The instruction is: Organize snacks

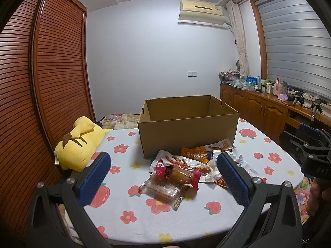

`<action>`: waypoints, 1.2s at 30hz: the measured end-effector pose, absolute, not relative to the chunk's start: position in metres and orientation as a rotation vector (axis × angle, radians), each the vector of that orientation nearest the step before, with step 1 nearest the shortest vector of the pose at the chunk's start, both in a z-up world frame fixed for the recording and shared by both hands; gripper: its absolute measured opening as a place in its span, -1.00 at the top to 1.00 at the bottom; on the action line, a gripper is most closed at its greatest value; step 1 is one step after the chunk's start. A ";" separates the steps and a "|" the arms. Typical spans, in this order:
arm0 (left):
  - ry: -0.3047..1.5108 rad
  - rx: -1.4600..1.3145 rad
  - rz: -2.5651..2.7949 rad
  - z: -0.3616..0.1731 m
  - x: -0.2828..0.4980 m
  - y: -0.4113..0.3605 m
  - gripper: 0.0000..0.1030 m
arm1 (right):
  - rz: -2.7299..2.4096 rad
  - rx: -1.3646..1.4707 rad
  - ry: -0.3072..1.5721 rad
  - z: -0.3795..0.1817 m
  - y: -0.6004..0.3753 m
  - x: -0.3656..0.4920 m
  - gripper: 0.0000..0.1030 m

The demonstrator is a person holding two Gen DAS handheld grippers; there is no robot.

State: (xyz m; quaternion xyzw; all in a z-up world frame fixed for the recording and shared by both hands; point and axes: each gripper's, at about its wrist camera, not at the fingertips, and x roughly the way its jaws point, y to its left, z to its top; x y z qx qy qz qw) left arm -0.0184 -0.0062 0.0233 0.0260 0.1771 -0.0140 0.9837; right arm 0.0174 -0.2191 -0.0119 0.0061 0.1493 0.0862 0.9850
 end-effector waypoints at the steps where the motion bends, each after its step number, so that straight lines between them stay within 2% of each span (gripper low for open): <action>1: 0.357 0.052 -0.029 0.023 -0.019 -0.006 -1.00 | 0.173 0.012 0.300 -0.012 -0.219 0.017 -1.00; 15: 0.376 0.052 -0.031 0.018 -0.017 -0.005 -1.00 | 0.173 0.009 0.307 -0.010 -0.217 0.017 -1.00; 28: 0.478 0.041 -0.055 -0.020 0.012 0.015 -1.00 | 0.199 -0.024 0.413 -0.031 -0.226 0.040 -1.00; 36: 0.559 0.032 -0.087 -0.044 0.030 0.024 -1.00 | 0.249 -0.039 0.534 -0.058 -0.236 0.065 -0.83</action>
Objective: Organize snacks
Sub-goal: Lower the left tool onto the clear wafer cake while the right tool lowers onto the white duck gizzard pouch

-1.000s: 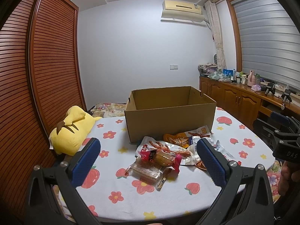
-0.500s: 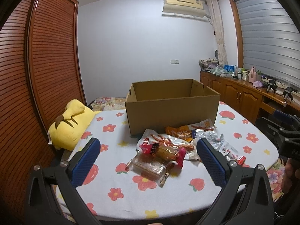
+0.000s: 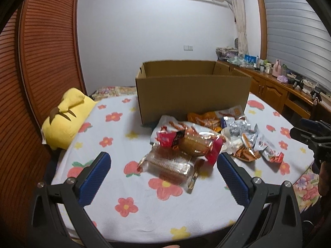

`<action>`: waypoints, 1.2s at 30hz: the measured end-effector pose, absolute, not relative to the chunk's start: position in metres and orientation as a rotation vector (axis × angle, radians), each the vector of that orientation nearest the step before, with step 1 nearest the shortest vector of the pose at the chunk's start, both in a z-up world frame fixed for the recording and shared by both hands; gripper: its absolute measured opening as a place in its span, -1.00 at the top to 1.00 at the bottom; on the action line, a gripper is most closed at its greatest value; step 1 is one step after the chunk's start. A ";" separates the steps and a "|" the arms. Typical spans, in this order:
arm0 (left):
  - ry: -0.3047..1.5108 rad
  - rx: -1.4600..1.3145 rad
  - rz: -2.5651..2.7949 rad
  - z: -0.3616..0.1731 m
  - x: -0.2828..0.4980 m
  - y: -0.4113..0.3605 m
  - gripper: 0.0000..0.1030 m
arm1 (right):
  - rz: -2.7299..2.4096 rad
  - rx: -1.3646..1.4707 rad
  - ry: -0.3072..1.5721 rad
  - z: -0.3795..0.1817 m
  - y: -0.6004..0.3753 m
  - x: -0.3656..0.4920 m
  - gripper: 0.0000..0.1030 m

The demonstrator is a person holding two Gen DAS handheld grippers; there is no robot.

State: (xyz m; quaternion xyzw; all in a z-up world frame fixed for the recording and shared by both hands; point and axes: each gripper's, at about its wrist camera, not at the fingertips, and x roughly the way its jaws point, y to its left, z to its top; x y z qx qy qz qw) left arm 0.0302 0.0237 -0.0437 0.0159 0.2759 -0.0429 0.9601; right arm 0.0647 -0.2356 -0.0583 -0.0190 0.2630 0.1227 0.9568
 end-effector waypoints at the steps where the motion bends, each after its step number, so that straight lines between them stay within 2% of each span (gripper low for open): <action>1: 0.566 0.031 -0.093 -0.046 0.032 0.024 -1.00 | 0.254 -0.040 0.548 -0.062 -0.236 0.067 -0.81; 7: 0.617 0.028 -0.109 -0.061 0.042 0.023 -1.00 | 0.300 -0.055 0.645 -0.087 -0.232 0.084 -0.60; 17: 0.691 0.018 -0.126 -0.079 0.065 0.030 -0.98 | 0.345 -0.076 0.782 -0.113 -0.227 0.111 -0.59; 22: 0.723 0.025 -0.149 -0.081 0.077 0.030 -0.95 | 0.340 -0.093 0.805 -0.121 -0.225 0.117 -0.55; 32: 0.776 0.071 -0.188 -0.092 0.105 0.021 -0.95 | 0.311 -0.173 0.786 -0.124 -0.220 0.116 -0.31; 36: 0.805 0.119 -0.202 -0.097 0.116 0.019 -0.95 | 0.313 -0.172 0.783 -0.124 -0.221 0.117 -0.28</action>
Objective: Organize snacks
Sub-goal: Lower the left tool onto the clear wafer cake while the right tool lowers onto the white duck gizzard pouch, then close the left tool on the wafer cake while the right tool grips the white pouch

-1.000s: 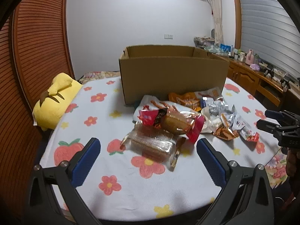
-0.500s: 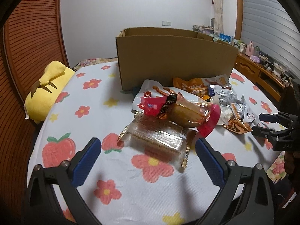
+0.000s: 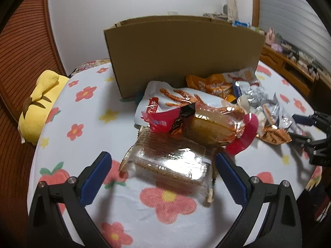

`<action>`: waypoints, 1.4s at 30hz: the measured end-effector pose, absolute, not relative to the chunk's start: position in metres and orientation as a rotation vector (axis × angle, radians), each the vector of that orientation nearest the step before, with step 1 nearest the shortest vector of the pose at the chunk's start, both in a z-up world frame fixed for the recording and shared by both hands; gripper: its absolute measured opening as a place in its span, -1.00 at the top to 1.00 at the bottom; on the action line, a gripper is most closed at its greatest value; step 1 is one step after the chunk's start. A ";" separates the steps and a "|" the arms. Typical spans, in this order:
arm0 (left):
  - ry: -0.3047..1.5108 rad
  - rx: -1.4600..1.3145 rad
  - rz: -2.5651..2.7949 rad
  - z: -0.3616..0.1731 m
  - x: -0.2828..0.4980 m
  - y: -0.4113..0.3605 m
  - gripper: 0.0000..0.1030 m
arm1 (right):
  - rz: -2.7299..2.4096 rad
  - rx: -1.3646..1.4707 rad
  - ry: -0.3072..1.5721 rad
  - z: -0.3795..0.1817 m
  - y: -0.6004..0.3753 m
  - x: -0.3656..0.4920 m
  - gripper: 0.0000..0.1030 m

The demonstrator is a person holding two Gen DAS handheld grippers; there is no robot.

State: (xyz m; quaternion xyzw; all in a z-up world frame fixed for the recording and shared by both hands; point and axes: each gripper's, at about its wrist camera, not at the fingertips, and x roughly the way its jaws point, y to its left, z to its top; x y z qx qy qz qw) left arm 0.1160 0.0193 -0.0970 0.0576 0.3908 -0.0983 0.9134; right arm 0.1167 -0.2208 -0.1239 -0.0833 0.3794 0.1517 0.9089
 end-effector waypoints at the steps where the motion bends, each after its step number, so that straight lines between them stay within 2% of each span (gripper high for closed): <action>1: 0.813 0.124 -0.209 -0.099 0.118 0.019 -0.95 | 0.313 -0.173 0.783 -0.124 -0.220 0.116 -0.28; 12: 0.884 0.080 -0.283 -0.111 0.133 0.022 -0.97 | 0.319 -0.180 0.807 -0.122 -0.220 0.116 -0.26; 16: 0.867 0.056 -0.302 -0.112 0.128 0.026 -0.75 | 0.328 -0.185 0.814 -0.122 -0.219 0.117 -0.25; 21: 0.855 0.039 -0.312 -0.110 0.117 0.033 -0.62 | 0.331 -0.186 0.816 -0.121 -0.219 0.117 -0.25; 26: 0.856 0.063 -0.306 -0.110 0.106 0.035 -0.65 | 0.335 -0.185 0.816 -0.122 -0.220 0.117 -0.25; 31: 0.858 0.084 -0.299 -0.110 0.109 0.032 -0.83 | 0.334 -0.189 0.813 -0.121 -0.220 0.117 -0.25; 35: 0.864 0.074 -0.310 -0.113 0.116 0.030 -0.87 | 0.335 -0.188 0.813 -0.121 -0.220 0.117 -0.25; 39: 0.850 0.076 -0.317 -0.112 0.112 0.030 -0.64 | 0.346 -0.174 0.810 -0.120 -0.221 0.115 -0.20; 42: 0.847 0.058 -0.311 -0.110 0.108 0.035 -0.58 | 0.348 -0.172 0.805 -0.118 -0.223 0.113 -0.16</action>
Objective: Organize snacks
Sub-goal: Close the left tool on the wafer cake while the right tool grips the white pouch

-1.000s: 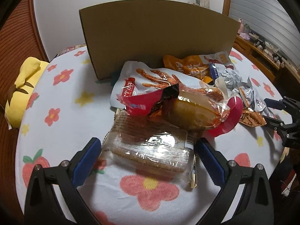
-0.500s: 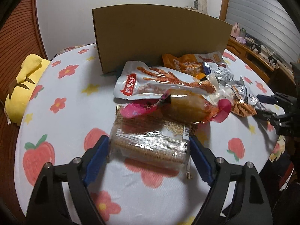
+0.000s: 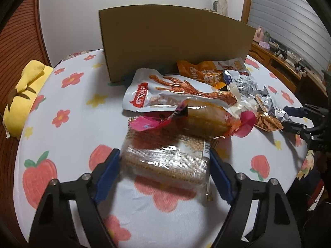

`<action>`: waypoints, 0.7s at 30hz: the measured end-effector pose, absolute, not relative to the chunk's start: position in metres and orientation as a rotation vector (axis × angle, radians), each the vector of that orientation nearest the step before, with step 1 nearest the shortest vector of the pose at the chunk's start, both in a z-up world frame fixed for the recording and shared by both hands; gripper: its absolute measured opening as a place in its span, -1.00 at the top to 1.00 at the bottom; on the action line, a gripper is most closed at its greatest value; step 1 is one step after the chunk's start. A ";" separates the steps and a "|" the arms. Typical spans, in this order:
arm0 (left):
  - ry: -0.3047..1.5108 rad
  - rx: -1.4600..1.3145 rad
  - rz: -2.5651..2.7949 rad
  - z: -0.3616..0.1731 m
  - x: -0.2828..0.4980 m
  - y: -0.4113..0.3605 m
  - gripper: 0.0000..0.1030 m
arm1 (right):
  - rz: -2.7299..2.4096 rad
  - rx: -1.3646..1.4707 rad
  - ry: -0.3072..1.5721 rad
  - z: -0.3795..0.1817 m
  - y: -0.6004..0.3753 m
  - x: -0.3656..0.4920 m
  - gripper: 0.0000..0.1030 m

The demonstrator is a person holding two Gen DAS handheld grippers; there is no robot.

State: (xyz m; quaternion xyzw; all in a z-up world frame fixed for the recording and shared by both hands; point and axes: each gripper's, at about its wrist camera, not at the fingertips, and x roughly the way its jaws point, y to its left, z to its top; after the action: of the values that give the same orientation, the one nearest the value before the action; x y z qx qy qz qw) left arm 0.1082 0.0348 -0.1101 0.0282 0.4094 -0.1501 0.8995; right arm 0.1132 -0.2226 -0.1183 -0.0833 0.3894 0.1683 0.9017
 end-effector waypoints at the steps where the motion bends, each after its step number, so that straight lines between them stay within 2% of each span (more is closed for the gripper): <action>1: 0.844 0.061 -0.303 -0.110 0.107 0.035 -0.58 | 0.351 -0.173 0.805 -0.118 -0.223 0.113 -0.15; 21: 0.730 -0.015 -0.184 -0.074 0.084 0.085 -0.58 | 0.326 -0.134 0.744 -0.091 -0.242 0.102 -0.15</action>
State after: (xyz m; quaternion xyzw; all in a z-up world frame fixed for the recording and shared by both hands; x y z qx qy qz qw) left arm 0.0843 0.0849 -0.0745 -0.0073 0.3565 -0.0901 0.9299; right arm 0.1022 -0.2417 -0.0914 -0.0650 0.3616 0.1584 0.9165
